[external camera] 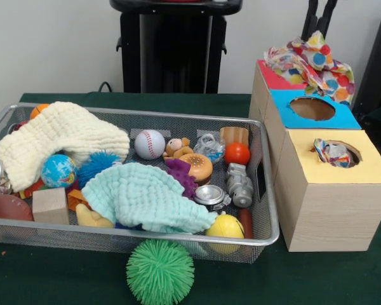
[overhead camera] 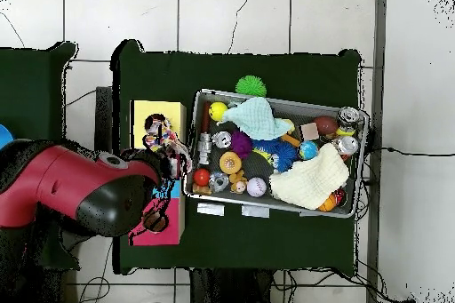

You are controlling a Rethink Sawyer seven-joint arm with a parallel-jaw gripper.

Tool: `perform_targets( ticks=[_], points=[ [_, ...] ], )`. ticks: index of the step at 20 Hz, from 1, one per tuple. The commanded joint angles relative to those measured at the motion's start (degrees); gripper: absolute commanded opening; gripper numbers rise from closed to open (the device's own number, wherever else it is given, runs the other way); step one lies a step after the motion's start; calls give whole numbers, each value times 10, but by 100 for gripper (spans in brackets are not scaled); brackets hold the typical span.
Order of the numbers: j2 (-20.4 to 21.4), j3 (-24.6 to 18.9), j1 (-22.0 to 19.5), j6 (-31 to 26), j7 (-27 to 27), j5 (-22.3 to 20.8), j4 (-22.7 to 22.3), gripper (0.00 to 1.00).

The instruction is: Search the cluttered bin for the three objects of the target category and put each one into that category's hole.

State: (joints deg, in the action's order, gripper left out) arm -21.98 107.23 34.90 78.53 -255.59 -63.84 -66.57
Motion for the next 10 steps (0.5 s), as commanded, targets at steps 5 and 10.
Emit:
perform_targets(
  ticks=[5,10],
  points=[
    [-61,-20,-17,-7,-167,74,84,0],
    [-72,-14,-16,-7,-170,82,86,0]
  ],
)
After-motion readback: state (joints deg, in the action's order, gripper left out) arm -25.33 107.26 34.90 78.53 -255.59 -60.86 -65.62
